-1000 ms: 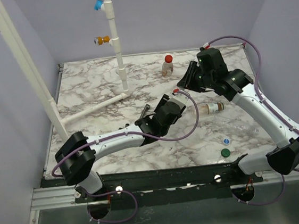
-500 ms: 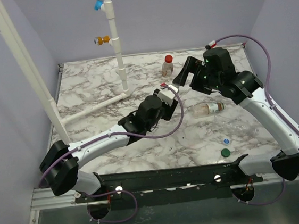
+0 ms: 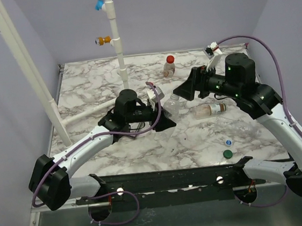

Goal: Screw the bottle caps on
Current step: Screw the bottle cap onto the plastic bottle.

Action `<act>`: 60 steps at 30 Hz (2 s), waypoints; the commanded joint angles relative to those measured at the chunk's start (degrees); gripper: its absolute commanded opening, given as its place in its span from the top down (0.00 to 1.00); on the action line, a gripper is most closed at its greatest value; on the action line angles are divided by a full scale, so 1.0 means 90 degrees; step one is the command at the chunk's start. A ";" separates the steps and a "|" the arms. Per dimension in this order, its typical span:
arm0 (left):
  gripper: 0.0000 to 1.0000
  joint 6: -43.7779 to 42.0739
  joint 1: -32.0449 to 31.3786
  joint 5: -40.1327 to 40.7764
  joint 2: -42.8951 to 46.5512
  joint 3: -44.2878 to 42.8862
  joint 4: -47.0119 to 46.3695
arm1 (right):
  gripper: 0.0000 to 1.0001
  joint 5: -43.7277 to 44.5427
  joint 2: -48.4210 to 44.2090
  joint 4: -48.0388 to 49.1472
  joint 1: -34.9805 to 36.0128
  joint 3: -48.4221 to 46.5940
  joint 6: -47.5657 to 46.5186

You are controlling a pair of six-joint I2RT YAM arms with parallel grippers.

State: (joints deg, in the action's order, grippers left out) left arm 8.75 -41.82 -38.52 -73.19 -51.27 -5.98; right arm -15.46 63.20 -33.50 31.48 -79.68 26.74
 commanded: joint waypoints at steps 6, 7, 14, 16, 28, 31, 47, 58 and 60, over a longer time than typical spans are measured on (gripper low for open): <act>1.00 0.0472 0.0104 -0.2085 0.0462 0.0437 -0.0800 | 0.32 -0.2348 0.0154 0.0628 0.0017 0.0291 -0.0850; 1.00 0.0504 0.0105 -0.2070 0.0479 0.0474 -0.0878 | 0.36 -0.2441 0.0176 0.0644 0.0016 0.0308 -0.0835; 1.00 0.0550 0.0110 -0.1976 0.0489 0.0544 -0.1008 | 0.45 -0.2701 0.0141 0.0765 0.0017 0.0461 -0.0695; 1.00 0.0563 0.0106 -0.1949 0.0487 0.0553 -0.1054 | 0.45 -0.2775 0.0126 0.0779 0.0017 0.0497 -0.0662; 1.00 0.0683 0.0112 -0.0677 0.0408 0.0528 -0.1008 | 0.84 -0.2204 0.0247 0.0396 0.0017 0.0357 -0.0533; 1.00 0.0753 0.0107 0.1216 0.0262 0.0378 -0.0782 | 0.88 -0.1630 0.0439 -0.0045 0.0017 0.0201 -0.0420; 1.00 -0.0490 -0.1458 0.8290 -0.1133 -0.1176 -0.0776 | 1.00 0.1684 0.2037 -0.1721 0.0086 -0.0367 0.1489; 1.00 -0.0625 -0.1404 0.6630 -0.1158 -0.0954 -0.0471 | 0.72 0.1963 0.1807 -0.1117 0.0085 -0.0589 0.1767; 1.00 -0.0523 -0.1253 0.6057 -0.1069 -0.0888 -0.0173 | 0.54 0.2050 0.1723 -0.1151 0.0080 -0.0703 0.1664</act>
State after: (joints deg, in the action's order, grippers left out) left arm 1.78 -56.27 23.00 -86.59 -58.85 -4.49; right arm 0.91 80.47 -37.21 31.44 -84.18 40.49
